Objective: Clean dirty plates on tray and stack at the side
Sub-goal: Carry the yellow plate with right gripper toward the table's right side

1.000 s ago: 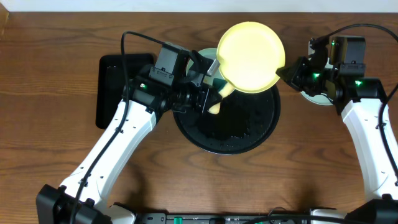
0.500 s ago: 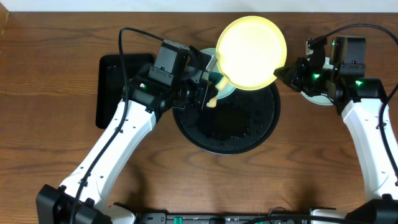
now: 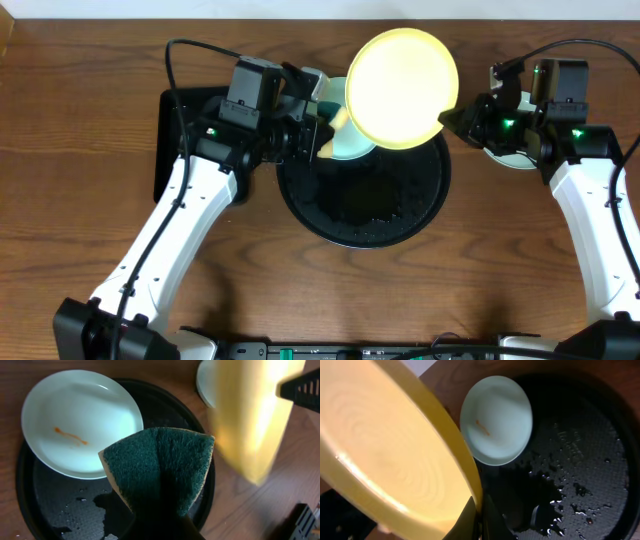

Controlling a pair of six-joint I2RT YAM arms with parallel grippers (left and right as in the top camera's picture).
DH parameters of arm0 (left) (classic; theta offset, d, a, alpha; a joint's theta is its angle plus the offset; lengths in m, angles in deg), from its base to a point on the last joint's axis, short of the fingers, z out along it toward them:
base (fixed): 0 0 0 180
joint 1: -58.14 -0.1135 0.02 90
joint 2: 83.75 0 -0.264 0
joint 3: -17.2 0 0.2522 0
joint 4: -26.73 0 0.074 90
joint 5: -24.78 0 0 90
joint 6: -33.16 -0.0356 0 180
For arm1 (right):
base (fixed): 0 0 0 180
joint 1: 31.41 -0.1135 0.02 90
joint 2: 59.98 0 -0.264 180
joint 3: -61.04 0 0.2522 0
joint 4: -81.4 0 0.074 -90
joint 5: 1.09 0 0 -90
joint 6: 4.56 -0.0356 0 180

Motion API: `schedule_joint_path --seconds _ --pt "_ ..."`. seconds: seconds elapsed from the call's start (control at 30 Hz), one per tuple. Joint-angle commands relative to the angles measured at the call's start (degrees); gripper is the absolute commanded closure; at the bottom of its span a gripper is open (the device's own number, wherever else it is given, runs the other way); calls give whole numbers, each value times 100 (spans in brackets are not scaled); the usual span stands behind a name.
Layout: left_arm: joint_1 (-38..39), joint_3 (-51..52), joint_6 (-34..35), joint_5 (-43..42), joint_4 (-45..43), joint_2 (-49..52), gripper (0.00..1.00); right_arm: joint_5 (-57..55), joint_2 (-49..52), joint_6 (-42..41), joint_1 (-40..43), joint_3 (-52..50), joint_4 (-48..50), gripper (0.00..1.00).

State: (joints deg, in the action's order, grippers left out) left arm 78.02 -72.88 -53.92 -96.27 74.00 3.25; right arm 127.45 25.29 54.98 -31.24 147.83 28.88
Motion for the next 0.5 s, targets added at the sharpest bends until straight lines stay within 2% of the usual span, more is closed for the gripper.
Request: schedule_joint_path --seconds 0.0,0.2,0.37,0.47 --pt "-57 -9 -79 70 4 -55 92 407 13 136 35 138 153 99" --pt "-57 -9 -79 68 236 -55 92 1073 13 -76 404 138 393 99" --pt "-52 -9 -76 37 332 -55 92 981 13 151 463 138 188 99" --pt "-52 -9 -76 -260 332 -55 92 780 13 184 426 133 160 99"
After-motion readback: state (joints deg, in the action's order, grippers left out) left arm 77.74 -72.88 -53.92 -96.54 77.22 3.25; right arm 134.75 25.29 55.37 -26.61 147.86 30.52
